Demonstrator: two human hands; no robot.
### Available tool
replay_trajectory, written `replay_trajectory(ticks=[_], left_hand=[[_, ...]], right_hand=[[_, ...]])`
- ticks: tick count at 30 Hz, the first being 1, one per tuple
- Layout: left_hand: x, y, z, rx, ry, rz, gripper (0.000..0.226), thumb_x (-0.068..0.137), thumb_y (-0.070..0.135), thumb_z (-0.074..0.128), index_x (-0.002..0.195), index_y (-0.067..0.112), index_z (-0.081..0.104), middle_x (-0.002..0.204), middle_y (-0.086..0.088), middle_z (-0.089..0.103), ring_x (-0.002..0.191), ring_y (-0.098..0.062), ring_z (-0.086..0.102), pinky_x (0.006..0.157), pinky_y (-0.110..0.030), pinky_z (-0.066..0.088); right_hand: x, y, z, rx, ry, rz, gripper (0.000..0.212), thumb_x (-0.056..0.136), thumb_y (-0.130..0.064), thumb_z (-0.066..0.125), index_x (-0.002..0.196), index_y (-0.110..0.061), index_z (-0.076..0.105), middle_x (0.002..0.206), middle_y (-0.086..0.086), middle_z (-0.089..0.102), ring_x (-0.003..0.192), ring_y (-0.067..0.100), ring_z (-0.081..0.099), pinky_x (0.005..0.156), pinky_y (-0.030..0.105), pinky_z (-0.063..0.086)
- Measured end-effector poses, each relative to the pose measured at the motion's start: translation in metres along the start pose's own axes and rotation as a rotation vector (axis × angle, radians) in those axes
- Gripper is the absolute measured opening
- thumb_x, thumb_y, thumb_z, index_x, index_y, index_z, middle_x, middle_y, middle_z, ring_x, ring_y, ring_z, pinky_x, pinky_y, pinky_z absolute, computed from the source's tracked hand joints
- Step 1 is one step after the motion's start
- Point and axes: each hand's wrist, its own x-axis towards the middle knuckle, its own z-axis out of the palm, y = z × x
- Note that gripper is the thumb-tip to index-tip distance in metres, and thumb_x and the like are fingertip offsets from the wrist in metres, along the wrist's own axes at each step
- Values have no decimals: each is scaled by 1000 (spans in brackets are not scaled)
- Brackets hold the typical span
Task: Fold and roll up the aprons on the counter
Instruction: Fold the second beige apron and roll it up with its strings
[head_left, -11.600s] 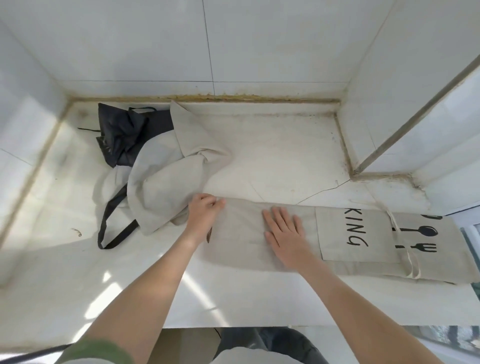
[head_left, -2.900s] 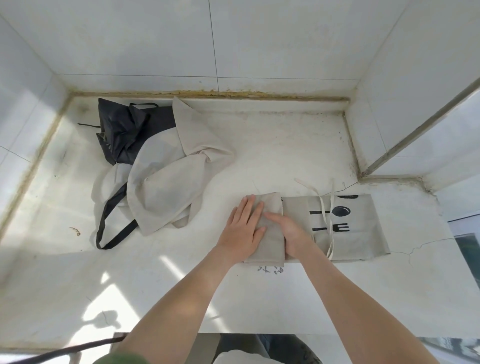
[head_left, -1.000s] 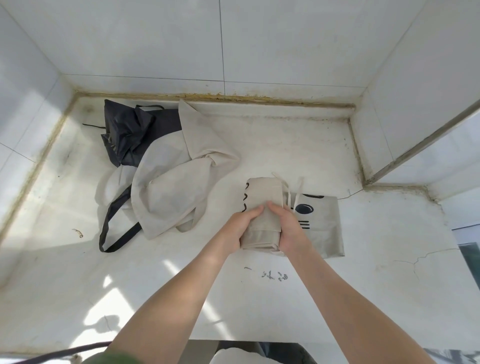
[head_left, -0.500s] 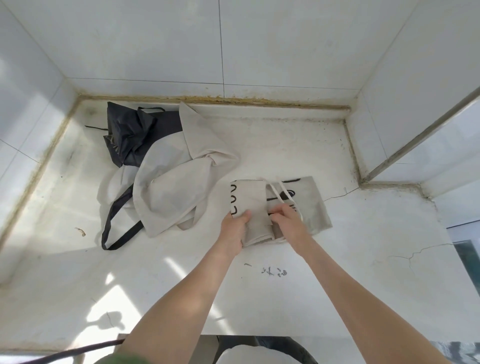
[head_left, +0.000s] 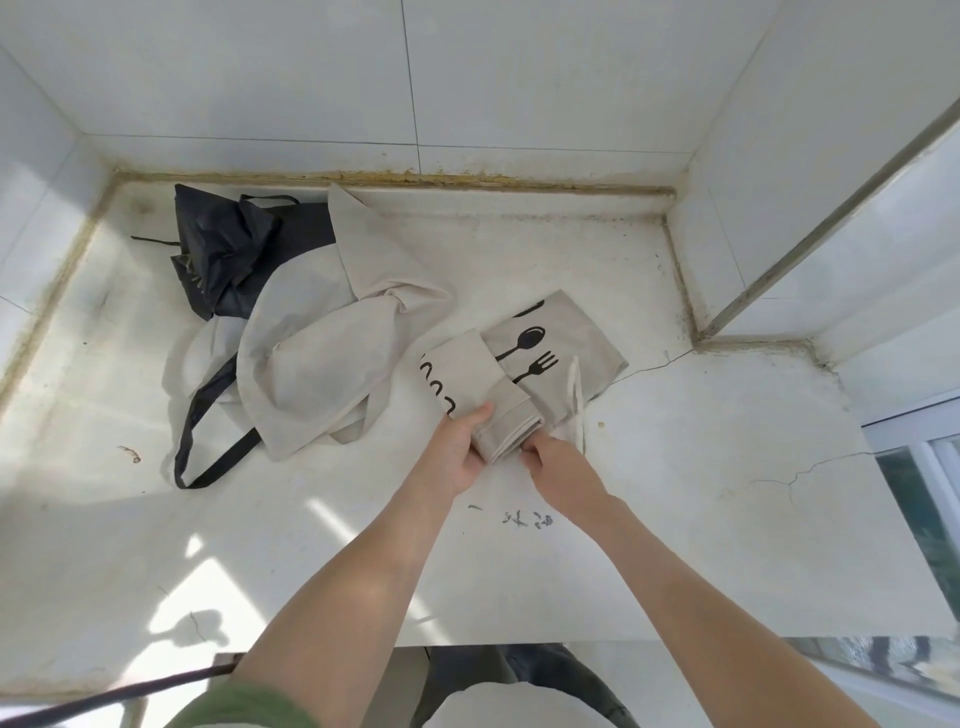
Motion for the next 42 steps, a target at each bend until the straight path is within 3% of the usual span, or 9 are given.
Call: replay_trajectory(ticks=[9, 13, 16, 21, 24, 28, 31, 37, 42], left_hand=[[7, -3, -7, 67, 68, 33, 37, 89, -1, 60, 126, 6, 57, 104, -9, 68, 86, -23, 66, 70, -35, 55], [6, -3, -3, 26, 33, 48, 34, 91, -2, 55, 124, 7, 58, 105, -8, 68, 90, -22, 65, 83, -39, 54], [7, 0, 0, -23, 3, 34, 32, 92, 0, 55, 124, 5, 58, 109, -9, 67, 92, -20, 66, 79, -34, 56], [4, 6, 4, -44, -18, 7, 22, 93, 5, 55, 114, 1, 63, 106, -12, 69, 87, -20, 69, 74, -30, 57], [4, 8, 5, -39, -4, 15, 20, 95, 8, 53, 111, 2, 63, 101, -11, 69, 83, -17, 69, 70, -27, 57], [6, 12, 5, -39, -1, 7, 16, 95, 7, 53, 107, 4, 63, 86, -7, 73, 74, -17, 70, 68, -30, 59], [4, 14, 6, -3, -7, 6, 24, 95, 4, 53, 118, 4, 60, 98, -10, 70, 85, -22, 68, 72, -32, 59], [6, 22, -4, 151, 8, 71, 40, 92, -7, 51, 131, 4, 53, 123, -15, 62, 97, -27, 63, 84, -38, 53], [2, 33, -14, 347, 54, 94, 41, 90, -10, 50, 128, 7, 51, 121, -14, 62, 91, -26, 62, 72, -32, 52]], right_hand=[[-20, -11, 0, 347, -261, -37, 20, 90, -5, 45, 74, -18, 45, 62, -5, 43, 55, 13, 37, 48, 20, 31], [-15, -11, -4, 416, 37, 101, 8, 82, -2, 48, 85, -9, 50, 73, -2, 48, 68, 15, 44, 62, 25, 40], [-5, -11, -9, 826, 194, 355, 14, 86, -5, 53, 97, -12, 48, 88, 1, 52, 86, 18, 50, 88, 34, 45], [0, -23, -19, 1001, 62, 296, 18, 99, -17, 48, 86, -9, 57, 74, 3, 63, 71, 16, 57, 71, 23, 45], [0, -30, -18, 847, 96, 242, 30, 101, -15, 40, 74, -10, 52, 52, 3, 50, 49, 15, 44, 54, 22, 39], [-10, -36, -16, 299, -75, 33, 24, 98, -14, 38, 76, -12, 48, 63, -1, 43, 57, 16, 40, 53, 25, 32], [-16, -42, -10, 228, -233, -63, 24, 97, -11, 36, 77, -11, 49, 61, -1, 44, 55, 15, 40, 52, 23, 34], [-14, -27, -19, 120, -358, 106, 15, 94, -22, 43, 87, -14, 55, 71, 5, 63, 43, 12, 40, 43, 21, 32], [-5, -13, -48, 68, -101, 262, 21, 87, -12, 41, 68, -20, 47, 65, 2, 53, 56, 17, 44, 50, 24, 30]])
